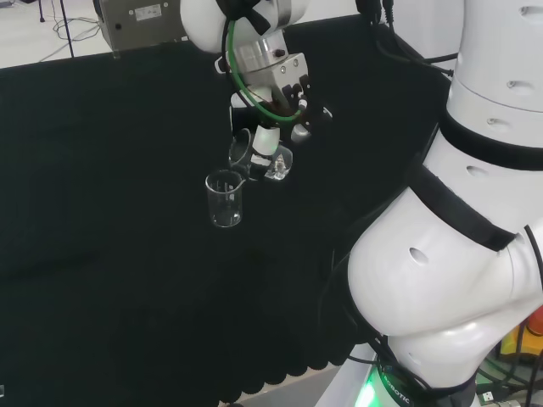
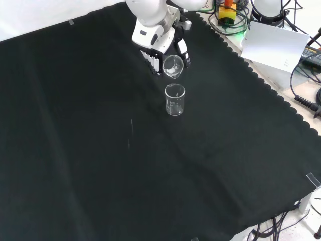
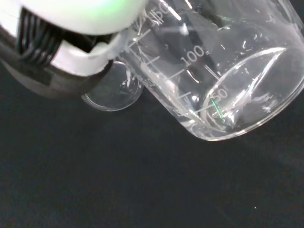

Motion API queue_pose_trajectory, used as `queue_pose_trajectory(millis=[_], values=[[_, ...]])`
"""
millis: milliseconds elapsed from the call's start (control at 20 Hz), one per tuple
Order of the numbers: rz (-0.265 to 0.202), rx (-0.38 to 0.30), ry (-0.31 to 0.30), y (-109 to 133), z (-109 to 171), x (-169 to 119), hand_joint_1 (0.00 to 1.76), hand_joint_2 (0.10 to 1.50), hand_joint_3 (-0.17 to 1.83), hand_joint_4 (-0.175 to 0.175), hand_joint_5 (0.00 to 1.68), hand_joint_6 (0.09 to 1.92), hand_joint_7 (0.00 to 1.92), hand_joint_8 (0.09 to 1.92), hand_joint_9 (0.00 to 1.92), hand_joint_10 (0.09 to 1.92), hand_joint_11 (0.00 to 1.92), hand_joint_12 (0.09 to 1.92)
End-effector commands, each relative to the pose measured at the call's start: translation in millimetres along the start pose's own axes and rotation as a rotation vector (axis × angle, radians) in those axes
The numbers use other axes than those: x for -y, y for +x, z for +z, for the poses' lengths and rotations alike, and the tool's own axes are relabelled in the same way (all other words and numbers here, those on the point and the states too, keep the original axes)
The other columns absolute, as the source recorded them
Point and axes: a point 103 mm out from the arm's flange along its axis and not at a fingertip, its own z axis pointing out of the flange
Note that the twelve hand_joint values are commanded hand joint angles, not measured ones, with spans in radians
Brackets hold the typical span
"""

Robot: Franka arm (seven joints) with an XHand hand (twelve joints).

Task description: Pour the water from the handheld beaker into the one on the table.

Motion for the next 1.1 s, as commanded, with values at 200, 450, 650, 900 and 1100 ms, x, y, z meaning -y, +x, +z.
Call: queue_pose_trajectory(millis=[200,450,650,900,1100], values=[[-0.002,0.067,0.042,9,-3,-1,1.18,0.62,0.71,-0.018,1.31,0.63,1.65,0.35,1.73,0.09,1.43,0.64],[0.010,0.112,0.051,16,-4,-3,1.18,0.62,0.71,-0.016,1.31,0.63,1.64,0.36,1.74,0.09,1.43,0.65],[0.026,0.164,0.071,23,-6,-6,1.18,0.62,0.72,-0.016,1.31,0.64,1.64,0.37,1.74,0.09,1.43,0.65],[0.033,0.185,0.094,28,-7,-10,1.18,0.61,0.73,-0.016,1.30,0.66,1.62,0.42,1.74,0.10,1.42,0.66],[0.042,0.210,0.121,31,-8,-13,1.18,0.61,0.74,-0.015,1.29,0.68,1.60,0.47,1.73,0.11,1.42,0.67]])
